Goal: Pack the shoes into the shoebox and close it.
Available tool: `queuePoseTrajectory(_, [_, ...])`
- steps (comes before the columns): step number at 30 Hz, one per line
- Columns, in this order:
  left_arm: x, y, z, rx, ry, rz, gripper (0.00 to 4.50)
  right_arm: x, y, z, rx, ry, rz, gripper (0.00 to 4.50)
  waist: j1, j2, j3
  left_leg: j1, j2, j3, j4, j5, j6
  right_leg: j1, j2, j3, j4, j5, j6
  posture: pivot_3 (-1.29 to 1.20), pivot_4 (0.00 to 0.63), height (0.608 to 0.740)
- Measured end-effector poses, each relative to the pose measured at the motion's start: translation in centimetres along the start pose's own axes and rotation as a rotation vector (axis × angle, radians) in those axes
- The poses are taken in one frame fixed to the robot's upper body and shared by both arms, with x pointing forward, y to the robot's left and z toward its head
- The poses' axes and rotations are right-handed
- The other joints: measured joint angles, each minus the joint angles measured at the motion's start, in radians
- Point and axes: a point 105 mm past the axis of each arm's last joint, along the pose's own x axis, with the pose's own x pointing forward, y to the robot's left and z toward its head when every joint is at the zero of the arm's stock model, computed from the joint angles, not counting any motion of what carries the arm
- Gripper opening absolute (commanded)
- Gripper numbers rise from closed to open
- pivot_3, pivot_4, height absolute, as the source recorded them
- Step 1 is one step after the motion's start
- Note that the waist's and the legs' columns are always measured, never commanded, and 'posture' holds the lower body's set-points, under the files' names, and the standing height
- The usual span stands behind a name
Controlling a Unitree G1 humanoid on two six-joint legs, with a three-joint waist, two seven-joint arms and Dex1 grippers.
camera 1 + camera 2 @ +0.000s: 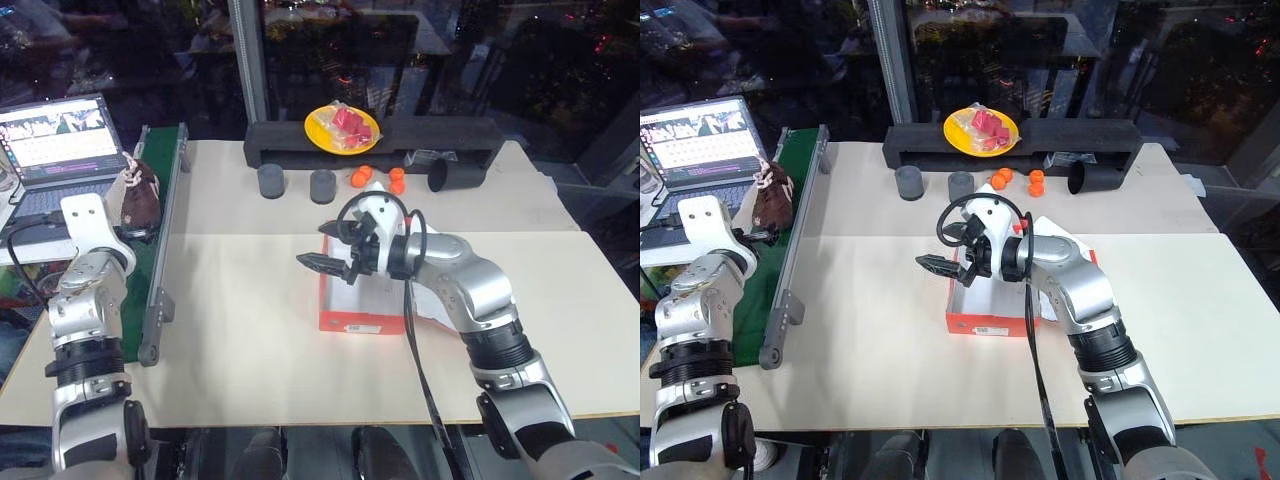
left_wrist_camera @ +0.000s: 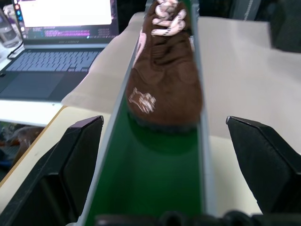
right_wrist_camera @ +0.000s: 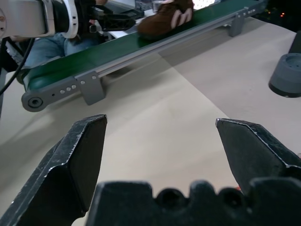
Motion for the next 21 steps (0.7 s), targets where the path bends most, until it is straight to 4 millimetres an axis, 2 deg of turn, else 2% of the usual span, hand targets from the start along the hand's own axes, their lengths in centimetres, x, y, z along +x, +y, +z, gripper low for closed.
queuePoseTrajectory(6, [0.5,-0.9,0.8,0.001,-0.025,-0.039,4.5,-0.2,-0.4,0.0,-0.005,0.001,-0.03,4.42,0.0,0.0,0.0,0.0,0.0,0.0,0.0,0.0,0.0,0.0,0.0,0.0,0.0,0.0,0.0,0.0,0.15,0.74])
queuePoseTrajectory(11, [0.7,-1.3,0.0,0.012,-0.003,-0.05,4.5,-0.5,-1.5,0.3,-0.036,-0.013,-0.101,4.42,-0.001,0.0,0.0,0.0,0.0,0.0,0.0,0.0,0.0,0.0,0.0,0.0,0.0,0.0,0.0,0.0,0.15,0.74])
queuePoseTrajectory(14, [0.8,-1.2,-1.0,-0.014,0.036,-0.035,3.84,-0.8,-1.8,0.5,-0.046,-0.021,-0.119,4.5,-0.001,0.0,0.0,0.0,0.0,0.0,0.0,0.0,0.0,0.0,0.0,0.0,0.0,0.0,0.0,0.0,0.15,0.74])
queuePoseTrajectory(21, [1.1,-0.6,-1.6,-0.091,0.059,0.008,1.2,-1.6,-2.9,0.3,-0.073,0.011,-0.179,4.5,0.002,0.0,0.0,0.002,0.0,0.0,0.0,0.001,-0.001,0.001,0.0,0.0,0.003,0.0,0.001,0.0,0.15,0.74])
